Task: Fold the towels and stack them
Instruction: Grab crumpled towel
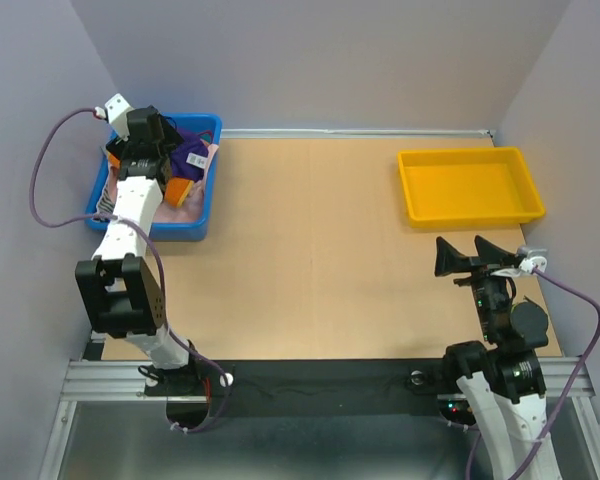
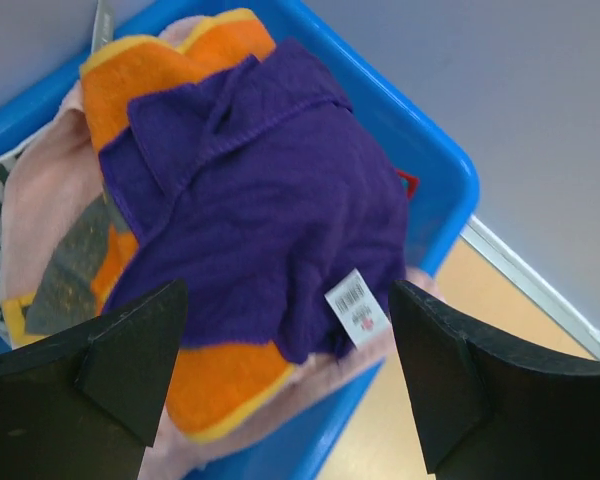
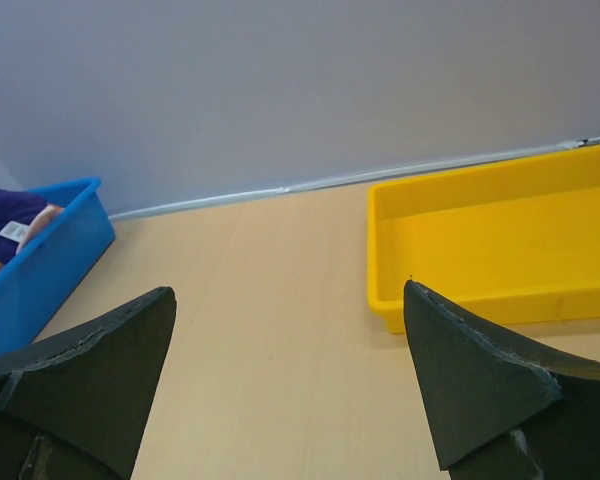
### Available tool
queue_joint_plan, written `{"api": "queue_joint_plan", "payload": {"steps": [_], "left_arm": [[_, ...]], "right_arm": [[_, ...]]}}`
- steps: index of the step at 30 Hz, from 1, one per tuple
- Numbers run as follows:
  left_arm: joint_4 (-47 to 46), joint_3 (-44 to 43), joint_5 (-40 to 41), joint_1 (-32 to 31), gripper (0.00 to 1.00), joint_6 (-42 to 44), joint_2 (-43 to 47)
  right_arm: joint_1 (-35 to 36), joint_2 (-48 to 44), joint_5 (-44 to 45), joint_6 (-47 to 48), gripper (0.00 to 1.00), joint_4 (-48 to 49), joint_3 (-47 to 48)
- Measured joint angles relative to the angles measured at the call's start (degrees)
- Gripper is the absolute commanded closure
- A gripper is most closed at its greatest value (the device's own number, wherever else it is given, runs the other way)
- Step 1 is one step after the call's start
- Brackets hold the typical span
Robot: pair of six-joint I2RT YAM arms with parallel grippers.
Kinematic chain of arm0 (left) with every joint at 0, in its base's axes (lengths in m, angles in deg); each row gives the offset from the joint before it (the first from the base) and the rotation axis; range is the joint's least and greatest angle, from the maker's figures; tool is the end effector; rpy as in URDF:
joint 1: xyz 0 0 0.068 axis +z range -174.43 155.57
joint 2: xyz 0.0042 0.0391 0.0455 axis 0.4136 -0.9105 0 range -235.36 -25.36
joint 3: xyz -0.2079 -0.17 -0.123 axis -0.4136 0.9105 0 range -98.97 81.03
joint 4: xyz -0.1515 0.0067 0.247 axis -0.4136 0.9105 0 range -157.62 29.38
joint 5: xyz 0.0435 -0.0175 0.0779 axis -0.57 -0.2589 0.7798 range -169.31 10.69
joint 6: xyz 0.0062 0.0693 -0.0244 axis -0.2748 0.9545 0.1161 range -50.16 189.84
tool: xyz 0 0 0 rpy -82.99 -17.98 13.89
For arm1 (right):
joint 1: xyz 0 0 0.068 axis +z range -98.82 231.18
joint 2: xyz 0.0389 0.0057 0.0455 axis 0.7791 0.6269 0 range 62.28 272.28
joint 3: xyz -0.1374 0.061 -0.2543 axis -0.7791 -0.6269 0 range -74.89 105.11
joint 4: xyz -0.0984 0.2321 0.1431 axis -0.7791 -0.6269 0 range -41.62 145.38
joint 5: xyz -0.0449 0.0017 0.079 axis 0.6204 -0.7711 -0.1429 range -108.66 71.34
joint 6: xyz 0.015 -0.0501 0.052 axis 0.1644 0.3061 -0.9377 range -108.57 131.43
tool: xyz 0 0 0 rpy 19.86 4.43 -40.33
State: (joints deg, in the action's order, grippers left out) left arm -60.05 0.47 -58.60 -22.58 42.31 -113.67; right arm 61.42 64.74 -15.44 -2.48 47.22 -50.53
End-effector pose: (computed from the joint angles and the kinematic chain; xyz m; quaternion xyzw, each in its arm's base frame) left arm 0.4183 0.0352 0.3881 -0.3038 0.7289 0.0068 0.6135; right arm 0.0966 0.0139 0.3162 0.0418 0.6162 0.1475 0.7725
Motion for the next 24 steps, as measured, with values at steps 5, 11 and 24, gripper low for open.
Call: {"api": "queue_joint_plan", "payload": {"steps": [5,11,24], "left_arm": [[-1.0,-5.7,-0.6,5.0,0.11,0.0,-9.2],[-2.0,-10.2,-3.3,8.6,0.3,1.9,-17.8],[-4.4,-10.4,-9.5,8.3,1.0,6.3,-18.5]], "right_arm": [[1.1,-0.1,0.4,-0.3,0.0,0.0,0.0],[1.5,-0.1,0.4,-0.6,0.0,0.0,0.0],[1.5,0.6,0.2,-0.7,0.0,-0.1,0.0]]}}
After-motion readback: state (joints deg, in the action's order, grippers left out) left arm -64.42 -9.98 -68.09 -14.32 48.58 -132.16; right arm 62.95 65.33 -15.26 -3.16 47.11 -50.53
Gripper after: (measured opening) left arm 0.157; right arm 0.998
